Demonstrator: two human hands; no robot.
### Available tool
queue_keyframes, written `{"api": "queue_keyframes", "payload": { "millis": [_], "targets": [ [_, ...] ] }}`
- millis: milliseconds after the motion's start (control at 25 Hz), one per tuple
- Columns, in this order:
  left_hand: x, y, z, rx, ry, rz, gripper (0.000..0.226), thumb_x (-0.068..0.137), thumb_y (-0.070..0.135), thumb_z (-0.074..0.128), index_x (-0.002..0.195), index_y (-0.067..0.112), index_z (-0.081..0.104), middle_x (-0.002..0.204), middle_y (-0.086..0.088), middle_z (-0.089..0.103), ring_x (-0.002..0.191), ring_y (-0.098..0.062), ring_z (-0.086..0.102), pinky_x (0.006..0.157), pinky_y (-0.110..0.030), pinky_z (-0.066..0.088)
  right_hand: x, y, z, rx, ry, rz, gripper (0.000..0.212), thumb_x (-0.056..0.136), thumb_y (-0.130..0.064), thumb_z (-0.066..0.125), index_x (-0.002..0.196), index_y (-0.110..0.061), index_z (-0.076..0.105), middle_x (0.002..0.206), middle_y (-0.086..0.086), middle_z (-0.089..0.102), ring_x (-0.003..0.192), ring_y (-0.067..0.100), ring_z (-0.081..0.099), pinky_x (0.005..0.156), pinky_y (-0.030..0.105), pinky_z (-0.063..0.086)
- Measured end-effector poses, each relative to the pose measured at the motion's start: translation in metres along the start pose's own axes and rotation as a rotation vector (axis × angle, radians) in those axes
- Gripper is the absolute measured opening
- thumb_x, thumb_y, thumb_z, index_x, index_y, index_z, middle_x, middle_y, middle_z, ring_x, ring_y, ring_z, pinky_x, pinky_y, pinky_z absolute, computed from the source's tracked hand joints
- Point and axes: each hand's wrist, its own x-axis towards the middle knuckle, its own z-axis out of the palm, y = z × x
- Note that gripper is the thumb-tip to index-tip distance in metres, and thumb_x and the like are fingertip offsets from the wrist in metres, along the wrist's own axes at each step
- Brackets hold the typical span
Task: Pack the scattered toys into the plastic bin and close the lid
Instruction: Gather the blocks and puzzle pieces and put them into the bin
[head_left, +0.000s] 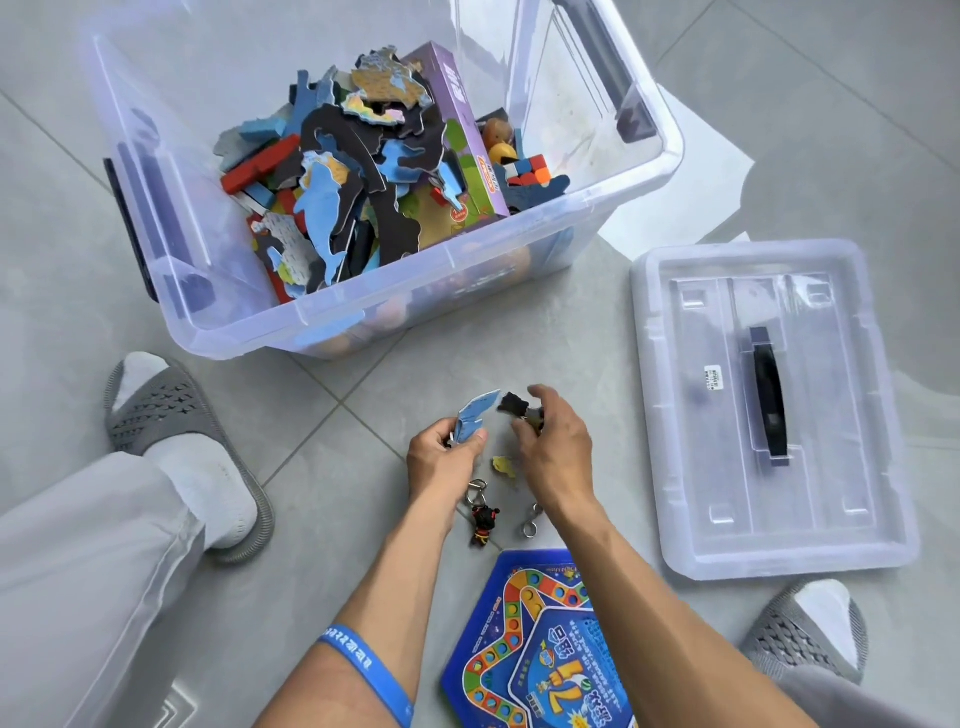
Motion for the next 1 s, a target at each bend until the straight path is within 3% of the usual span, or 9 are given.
{"api": "queue_keyframes", "payload": {
  "millis": [160,240,320,480,640,800,880,960,1000],
  "targets": [
    [-0.001,0.002,0.0,-0.031,-0.014,-0.022,0.013,0.08,0.015,0.076,0.091,0.021,0.073,0.063,0.004,0.061,0.048,-0.007,0.05,0.05,-0.019,0.042,0.014,-0.005,0.003,-0.421,-0.106,-0.115,0.014,0.089,-0.006,0.053,0.103,-0.009,0.052,0.103,0.011,0.057,0.083,0.038,0.06,0.061,0.038,0.04],
    [-0.006,0.009,-0.001,-0.074,-0.016,-0.07,0.012,0.082,0.014,0.074,0.093,0.018,0.073,0.064,0.001,0.061,0.047,-0.008,0.047,0.047,-0.019,0.041,0.012,-0.002,-0.004,-0.422,-0.144,-0.081,0.007,0.089,-0.008,0.053,0.096,-0.009,0.051,0.1,0.01,0.053,0.079,0.037,0.059,0.06,0.037,0.039],
    [-0.016,0.016,-0.007,-0.123,-0.055,-0.103,0.01,0.084,0.013,0.072,0.094,0.015,0.073,0.064,-0.001,0.064,0.044,-0.007,0.045,0.043,-0.018,0.04,0.004,-0.001,-0.019,-0.214,-0.129,0.067,0.009,0.09,-0.016,0.059,0.089,-0.009,0.053,0.092,0.008,0.056,0.076,0.031,0.058,0.061,0.036,0.042],
    [-0.054,0.033,-0.032,-0.257,-0.079,-0.182,0.006,0.083,0.013,0.07,0.089,0.011,0.07,0.067,-0.005,0.066,0.043,-0.011,0.044,0.043,-0.019,0.038,-0.031,-0.015,-0.051,0.585,-0.14,0.474,0.014,0.089,-0.016,0.069,0.087,-0.003,0.063,0.077,0.013,0.062,0.051,0.018,0.054,0.05,0.028,0.046],
    [-0.113,0.082,-0.054,-0.448,-0.171,-0.127,0.006,0.08,0.012,0.065,0.077,0.012,0.06,0.058,-0.006,0.06,0.039,-0.014,0.044,0.045,-0.02,0.035,-0.054,-0.105,-0.08,1.109,-0.232,0.538,0.011,0.094,-0.016,0.06,0.086,-0.011,0.065,0.07,0.003,0.06,0.051,0.013,0.048,0.045,0.025,0.044],
    [-0.136,0.203,-0.093,-0.595,-0.229,0.086,0.009,0.082,0.019,0.064,0.077,0.016,0.057,0.052,0.0,0.055,0.04,-0.012,0.044,0.05,-0.021,0.031,-0.031,-0.241,-0.131,1.383,-0.295,0.397,0.019,0.097,-0.022,0.054,0.08,-0.016,0.057,0.063,0.0,0.056,0.047,0.013,0.052,0.042,0.02,0.04],
    [-0.151,0.267,-0.118,-0.647,-0.435,0.096,0.029,0.089,0.041,0.056,0.08,0.014,0.058,0.055,-0.002,0.061,0.049,-0.016,0.054,0.056,-0.024,0.038,-0.021,-0.297,-0.16,1.451,-0.345,0.351,0.034,0.099,-0.041,0.047,0.083,-0.012,0.056,0.064,0.004,0.06,0.048,0.018,0.06,0.052,0.025,0.047],
    [-0.162,0.301,-0.137,-0.665,-0.601,0.067,0.066,0.089,0.068,0.04,0.098,0.006,0.062,0.079,-0.017,0.073,0.068,-0.03,0.07,0.065,-0.037,0.054,-0.016,-0.325,-0.181,1.43,-0.378,0.405,0.054,0.094,-0.059,0.041,0.096,-0.006,0.056,0.082,0.012,0.063,0.061,0.028,0.068,0.059,0.041,0.052],
    [-0.162,0.304,-0.142,-0.677,-0.588,0.055,0.076,0.087,0.072,0.036,0.117,0.006,0.058,0.104,-0.023,0.07,0.09,-0.036,0.07,0.075,-0.047,0.055,-0.016,-0.327,-0.186,1.383,-0.362,0.443,0.057,0.092,-0.061,0.041,0.104,-0.007,0.056,0.093,0.012,0.062,0.075,0.031,0.068,0.064,0.048,0.051]
  ]
}}
